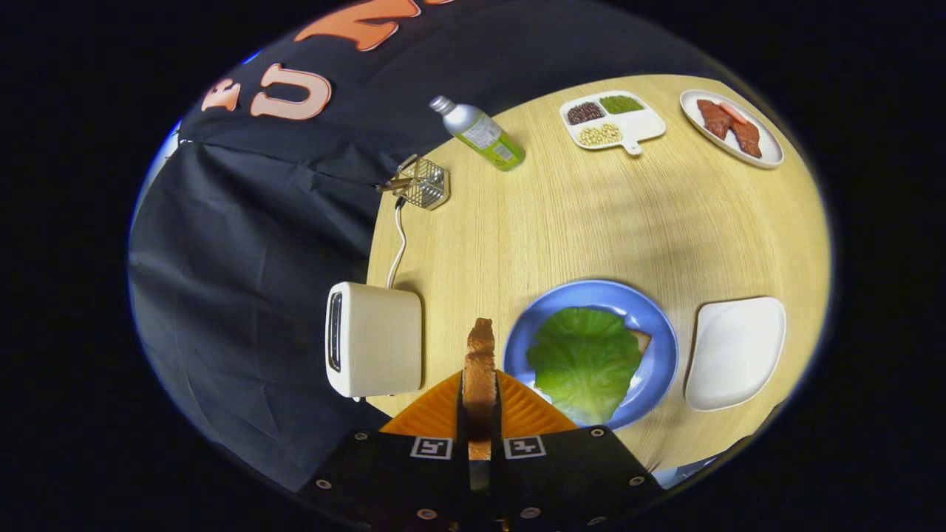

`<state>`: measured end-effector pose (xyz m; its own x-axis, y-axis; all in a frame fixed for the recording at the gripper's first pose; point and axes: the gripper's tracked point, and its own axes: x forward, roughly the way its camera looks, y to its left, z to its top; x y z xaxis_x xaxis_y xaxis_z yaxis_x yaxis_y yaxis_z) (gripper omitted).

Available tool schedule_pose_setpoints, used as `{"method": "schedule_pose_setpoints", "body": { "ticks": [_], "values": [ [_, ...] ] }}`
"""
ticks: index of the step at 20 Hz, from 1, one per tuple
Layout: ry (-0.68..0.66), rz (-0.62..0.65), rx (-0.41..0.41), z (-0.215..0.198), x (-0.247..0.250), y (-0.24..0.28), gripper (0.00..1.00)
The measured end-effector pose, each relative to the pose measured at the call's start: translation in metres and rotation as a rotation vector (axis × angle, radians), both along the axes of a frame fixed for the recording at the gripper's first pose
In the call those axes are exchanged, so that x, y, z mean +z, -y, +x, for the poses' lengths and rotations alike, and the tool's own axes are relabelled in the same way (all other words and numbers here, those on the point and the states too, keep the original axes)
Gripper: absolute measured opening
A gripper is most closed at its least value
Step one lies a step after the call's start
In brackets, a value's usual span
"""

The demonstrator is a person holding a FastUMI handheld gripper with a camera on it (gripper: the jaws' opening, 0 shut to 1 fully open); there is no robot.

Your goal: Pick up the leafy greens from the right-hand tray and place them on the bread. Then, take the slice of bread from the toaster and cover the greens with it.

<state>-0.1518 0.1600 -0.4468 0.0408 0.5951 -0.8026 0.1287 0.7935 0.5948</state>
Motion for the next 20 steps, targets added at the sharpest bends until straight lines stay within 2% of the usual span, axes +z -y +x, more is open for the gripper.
{"method": "schedule_pose_setpoints", "body": {
  "ticks": [3,6,12,14,17,20],
  "values": [
    [-0.007,-0.023,-0.008,-0.008,-0.023,0.012,0.11],
    [-0.023,-0.024,-0.058,-0.017,-0.041,0.021,0.13],
    [-0.033,-0.02,-0.219,-0.027,-0.073,0.034,0.13],
    [-0.003,-0.058,-0.199,-0.03,-0.079,0.044,0.14],
    [0.038,-0.107,-0.175,-0.03,-0.081,0.05,0.25],
    [0.1,-0.134,-0.157,-0.023,-0.07,0.058,0.43]
  ]
}}
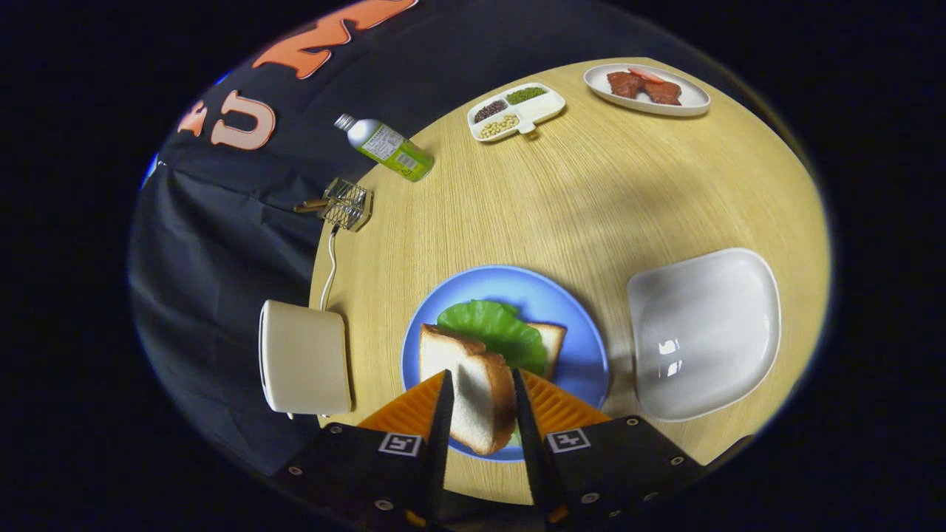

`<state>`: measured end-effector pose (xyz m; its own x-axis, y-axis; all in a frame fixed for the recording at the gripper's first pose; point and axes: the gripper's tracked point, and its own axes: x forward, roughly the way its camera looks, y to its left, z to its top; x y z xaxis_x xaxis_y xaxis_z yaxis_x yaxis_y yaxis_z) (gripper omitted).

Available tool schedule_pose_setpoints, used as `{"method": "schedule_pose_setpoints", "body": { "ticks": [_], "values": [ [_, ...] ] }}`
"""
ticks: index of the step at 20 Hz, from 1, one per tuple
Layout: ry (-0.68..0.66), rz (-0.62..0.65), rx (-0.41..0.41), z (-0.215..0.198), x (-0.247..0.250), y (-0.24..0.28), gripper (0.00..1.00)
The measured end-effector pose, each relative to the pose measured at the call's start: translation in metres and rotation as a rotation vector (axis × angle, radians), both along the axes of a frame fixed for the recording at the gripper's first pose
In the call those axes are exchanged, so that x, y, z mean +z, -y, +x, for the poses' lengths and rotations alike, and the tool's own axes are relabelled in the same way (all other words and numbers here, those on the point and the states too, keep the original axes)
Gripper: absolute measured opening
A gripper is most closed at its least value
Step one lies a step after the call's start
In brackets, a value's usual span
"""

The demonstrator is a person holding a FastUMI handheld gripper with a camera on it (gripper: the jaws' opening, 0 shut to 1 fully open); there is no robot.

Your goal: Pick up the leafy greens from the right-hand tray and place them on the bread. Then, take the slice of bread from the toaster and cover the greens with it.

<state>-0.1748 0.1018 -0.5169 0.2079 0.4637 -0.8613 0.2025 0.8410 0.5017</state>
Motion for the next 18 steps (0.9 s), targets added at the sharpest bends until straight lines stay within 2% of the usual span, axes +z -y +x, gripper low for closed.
{"method": "schedule_pose_setpoints", "body": {
  "ticks": [4,6,12,18],
  "values": [
    [0.146,-0.028,-0.038,0.037,0.041,0.016,0.67],
    [0.212,-0.062,-0.039,0.054,0.068,0.026,0.74],
    [0.517,-0.073,-0.081,0.121,0.199,0.042,0.88],
    [0.898,-0.127,-0.031,0.152,0.351,0.041,0.97]
  ]
}}
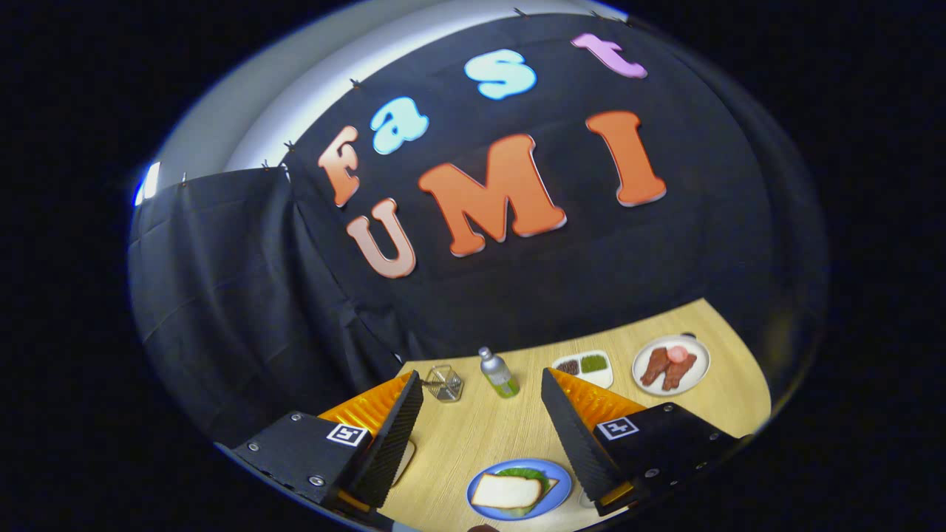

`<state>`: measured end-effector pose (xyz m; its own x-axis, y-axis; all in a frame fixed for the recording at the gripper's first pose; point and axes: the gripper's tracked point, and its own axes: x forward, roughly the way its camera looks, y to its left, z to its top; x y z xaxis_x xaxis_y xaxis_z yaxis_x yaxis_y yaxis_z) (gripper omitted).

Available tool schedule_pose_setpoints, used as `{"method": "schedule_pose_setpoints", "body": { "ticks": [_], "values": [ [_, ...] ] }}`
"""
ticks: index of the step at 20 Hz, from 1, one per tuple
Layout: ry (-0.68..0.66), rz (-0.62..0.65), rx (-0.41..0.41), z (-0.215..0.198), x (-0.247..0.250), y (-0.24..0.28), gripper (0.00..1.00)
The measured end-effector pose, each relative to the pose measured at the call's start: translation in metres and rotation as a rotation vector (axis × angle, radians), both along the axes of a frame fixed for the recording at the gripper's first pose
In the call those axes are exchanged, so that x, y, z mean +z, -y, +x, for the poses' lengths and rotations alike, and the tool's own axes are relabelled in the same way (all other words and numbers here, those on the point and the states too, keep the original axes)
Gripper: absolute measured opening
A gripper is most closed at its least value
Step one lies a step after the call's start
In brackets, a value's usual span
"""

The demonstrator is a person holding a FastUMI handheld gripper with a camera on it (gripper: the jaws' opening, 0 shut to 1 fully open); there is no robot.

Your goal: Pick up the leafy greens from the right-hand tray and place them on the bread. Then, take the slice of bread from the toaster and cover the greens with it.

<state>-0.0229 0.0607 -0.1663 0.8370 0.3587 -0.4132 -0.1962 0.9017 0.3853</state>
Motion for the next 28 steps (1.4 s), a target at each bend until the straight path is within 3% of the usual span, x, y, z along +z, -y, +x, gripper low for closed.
{"method": "schedule_pose_setpoints", "body": {
  "ticks": [4,8,15,21,28],
  "values": [
    [0.185,-0.08,-0.013,0.011,0.068,0.003,0.98],
    [0.284,-0.117,-0.019,0.011,0.107,0.005,0.98],
    [0.47,-0.304,-0.167,0.014,0.175,0.037,0.98],
    [0.533,-0.385,-0.211,0.008,0.193,0.044,0.98],
    [0.541,-0.376,-0.154,0.01,0.187,0.021,0.99]
  ]
}}
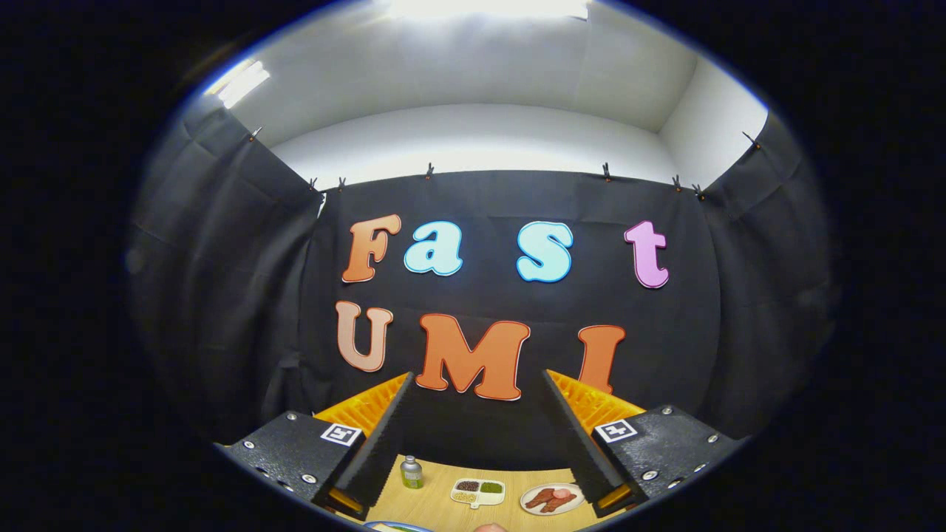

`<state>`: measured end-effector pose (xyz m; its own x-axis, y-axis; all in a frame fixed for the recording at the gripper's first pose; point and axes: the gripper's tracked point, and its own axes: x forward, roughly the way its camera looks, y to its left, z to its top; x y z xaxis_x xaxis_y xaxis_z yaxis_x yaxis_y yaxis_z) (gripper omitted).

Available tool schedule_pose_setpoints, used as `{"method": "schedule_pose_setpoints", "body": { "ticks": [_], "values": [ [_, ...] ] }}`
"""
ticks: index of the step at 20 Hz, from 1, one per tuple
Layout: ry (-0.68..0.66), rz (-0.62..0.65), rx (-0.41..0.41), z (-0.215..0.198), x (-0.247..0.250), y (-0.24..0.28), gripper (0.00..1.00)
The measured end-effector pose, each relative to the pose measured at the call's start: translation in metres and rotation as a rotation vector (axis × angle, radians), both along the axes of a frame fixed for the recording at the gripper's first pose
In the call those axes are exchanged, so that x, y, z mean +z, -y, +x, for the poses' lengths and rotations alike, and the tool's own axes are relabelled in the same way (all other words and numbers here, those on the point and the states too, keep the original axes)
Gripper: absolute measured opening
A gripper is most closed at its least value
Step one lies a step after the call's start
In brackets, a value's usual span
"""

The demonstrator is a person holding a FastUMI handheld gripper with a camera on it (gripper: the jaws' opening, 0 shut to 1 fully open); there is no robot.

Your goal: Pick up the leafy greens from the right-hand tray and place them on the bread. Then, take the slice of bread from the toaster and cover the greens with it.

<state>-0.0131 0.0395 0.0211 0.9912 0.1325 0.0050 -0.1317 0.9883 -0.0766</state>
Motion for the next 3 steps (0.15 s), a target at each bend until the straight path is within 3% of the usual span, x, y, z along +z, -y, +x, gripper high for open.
{"method": "schedule_pose_setpoints", "body": {
  "ticks": [3],
  "values": [
    [0.019,-0.03,-0.011,0.0012,0.0006,-0.0002,0.99]
  ]
}}
